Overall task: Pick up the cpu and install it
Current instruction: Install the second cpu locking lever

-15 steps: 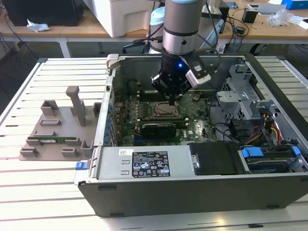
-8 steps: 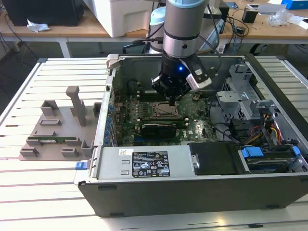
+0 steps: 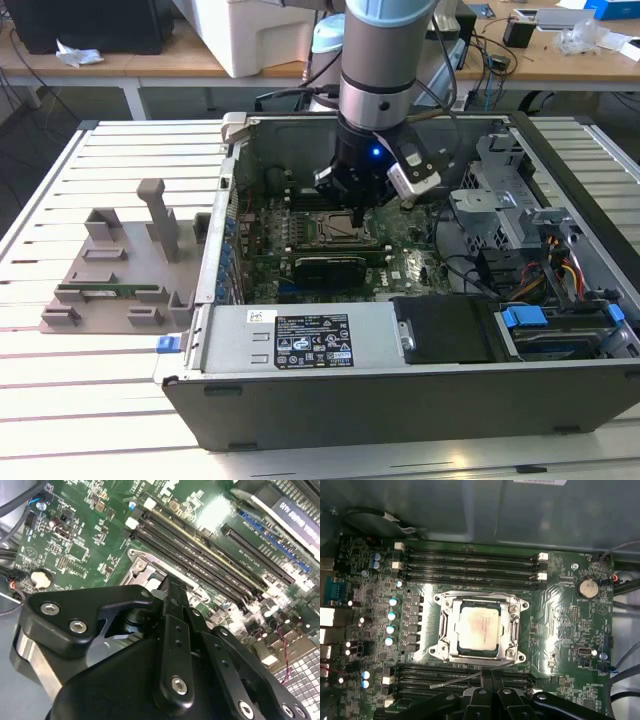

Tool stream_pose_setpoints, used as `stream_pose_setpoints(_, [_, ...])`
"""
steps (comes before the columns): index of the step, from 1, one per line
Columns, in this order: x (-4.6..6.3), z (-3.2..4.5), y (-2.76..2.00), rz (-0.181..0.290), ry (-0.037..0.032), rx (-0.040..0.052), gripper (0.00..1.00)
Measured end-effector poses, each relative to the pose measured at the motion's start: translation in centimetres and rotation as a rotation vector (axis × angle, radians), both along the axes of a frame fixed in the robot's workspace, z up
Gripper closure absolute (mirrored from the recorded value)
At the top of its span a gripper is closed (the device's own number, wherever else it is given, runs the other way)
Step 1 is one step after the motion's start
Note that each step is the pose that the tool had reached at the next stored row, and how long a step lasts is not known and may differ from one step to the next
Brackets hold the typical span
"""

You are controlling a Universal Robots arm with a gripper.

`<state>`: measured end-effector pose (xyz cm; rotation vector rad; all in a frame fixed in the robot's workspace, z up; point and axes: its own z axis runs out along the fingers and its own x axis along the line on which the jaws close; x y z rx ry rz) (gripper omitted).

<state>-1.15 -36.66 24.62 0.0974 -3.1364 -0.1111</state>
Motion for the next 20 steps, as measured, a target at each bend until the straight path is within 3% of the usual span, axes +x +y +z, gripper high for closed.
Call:
stream_pose_setpoints(4, [-0.7,-0.81,-0.07,0.000,0.0001,-0.0002,0.89])
stream_pose_setpoints(8, [-1.1,-1.21,-0.51,0.000,0.0001,-0.0001,0.89])
stream_pose_setpoints(14, [-2.2,-2.44,-0.53,0.003,0.0002,0.0003,0.89])
stream_pose_setpoints(20, [-3.8,-2.84,-0.53,0.017,-0.0001,0.0160,0.89])
